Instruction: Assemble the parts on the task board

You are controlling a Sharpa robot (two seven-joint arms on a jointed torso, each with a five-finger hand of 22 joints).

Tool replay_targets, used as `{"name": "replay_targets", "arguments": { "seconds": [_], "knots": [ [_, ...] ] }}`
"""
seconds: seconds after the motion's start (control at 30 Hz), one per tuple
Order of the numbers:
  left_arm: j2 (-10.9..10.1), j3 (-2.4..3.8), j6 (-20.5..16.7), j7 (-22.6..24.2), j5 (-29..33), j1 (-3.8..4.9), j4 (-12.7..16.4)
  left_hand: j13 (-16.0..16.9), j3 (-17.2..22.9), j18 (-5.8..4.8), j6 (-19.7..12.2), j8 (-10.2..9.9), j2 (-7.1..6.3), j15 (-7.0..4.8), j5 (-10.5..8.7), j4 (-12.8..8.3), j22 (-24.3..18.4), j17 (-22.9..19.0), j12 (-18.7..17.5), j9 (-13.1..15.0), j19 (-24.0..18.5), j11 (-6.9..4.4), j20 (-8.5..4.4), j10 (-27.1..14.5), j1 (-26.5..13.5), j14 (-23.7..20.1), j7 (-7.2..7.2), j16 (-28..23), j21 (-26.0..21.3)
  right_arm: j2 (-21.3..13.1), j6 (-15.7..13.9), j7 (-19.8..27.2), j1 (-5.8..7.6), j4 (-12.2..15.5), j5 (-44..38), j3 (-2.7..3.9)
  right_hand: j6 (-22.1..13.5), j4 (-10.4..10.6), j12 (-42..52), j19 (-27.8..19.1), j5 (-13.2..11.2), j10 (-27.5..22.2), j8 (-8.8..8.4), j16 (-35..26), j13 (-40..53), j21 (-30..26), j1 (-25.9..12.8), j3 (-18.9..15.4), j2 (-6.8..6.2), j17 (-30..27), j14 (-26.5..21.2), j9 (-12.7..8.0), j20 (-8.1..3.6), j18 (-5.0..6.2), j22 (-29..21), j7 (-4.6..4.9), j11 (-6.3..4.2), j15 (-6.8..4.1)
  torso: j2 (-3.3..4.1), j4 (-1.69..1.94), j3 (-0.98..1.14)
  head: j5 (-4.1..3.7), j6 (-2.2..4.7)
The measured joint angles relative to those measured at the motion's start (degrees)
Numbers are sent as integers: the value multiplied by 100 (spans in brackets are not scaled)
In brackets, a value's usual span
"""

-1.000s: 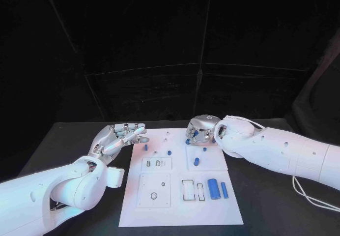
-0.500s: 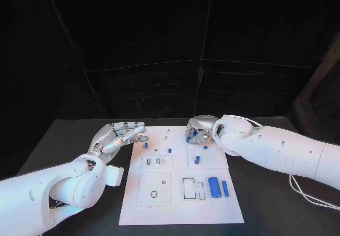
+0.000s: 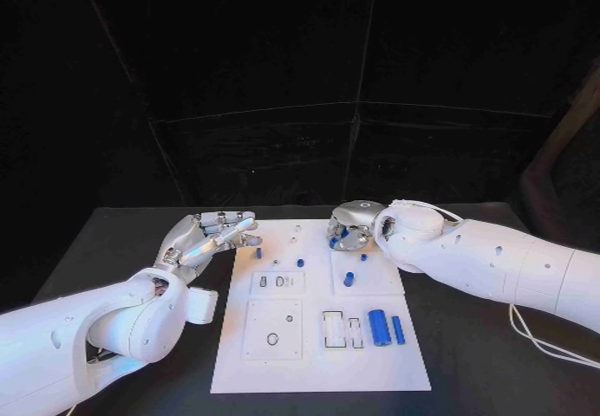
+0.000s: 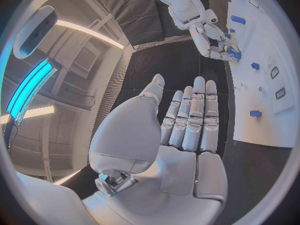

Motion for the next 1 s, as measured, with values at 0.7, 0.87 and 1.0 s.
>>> {"name": "replay_targets", "arguments": {
  "seconds": [0.7, 0.87, 1.0],
  "knots": [
    [-17, 0, 7, -38, -2, 32, -17, 1, 0, 0, 0, -27, 6, 0, 0, -32, -5, 9, -6, 1, 0, 20, 0, -20, -6, 0, 0, -23, -23, 190, -985, 57, 0, -17, 265, 91, 161, 126, -2, 113, -35, 156, 5, 391, 14, 231, -28, 315, -89, 363, 0, 9, 11, 1, 367, -1, -27, 0, 25, 7, -16, 16, 52],
    [-10, 0, 14, -46, -3, 34, -20, 1, 0, 0, 0, -27, 32, 0, 0, -32, -11, 9, -6, 1, 20, 21, 21, -20, 21, 0, 0, -23, -23, 429, -1143, 37, 1, -228, 326, 98, 161, 127, -1, 113, -49, 156, 5, 422, 14, 263, -9, 315, -116, 377, 0, 8, 11, 1, 371, -1, -27, 0, 38, 18, -18, 32, 53],
    [-13, 0, 17, -52, -3, 46, -13, 2, 0, -1, 0, -27, 32, 0, 0, -32, -11, 8, -6, 1, 20, 20, 20, -20, 21, 0, 0, -22, -23, 633, -1203, 22, 4, -420, 352, 101, 161, 150, -1, 113, -58, 156, 5, 422, 9, 263, -9, 338, -116, 377, 0, 8, 11, 1, 376, -1, -27, 0, 55, 30, -18, 36, 65]
  ]
}}
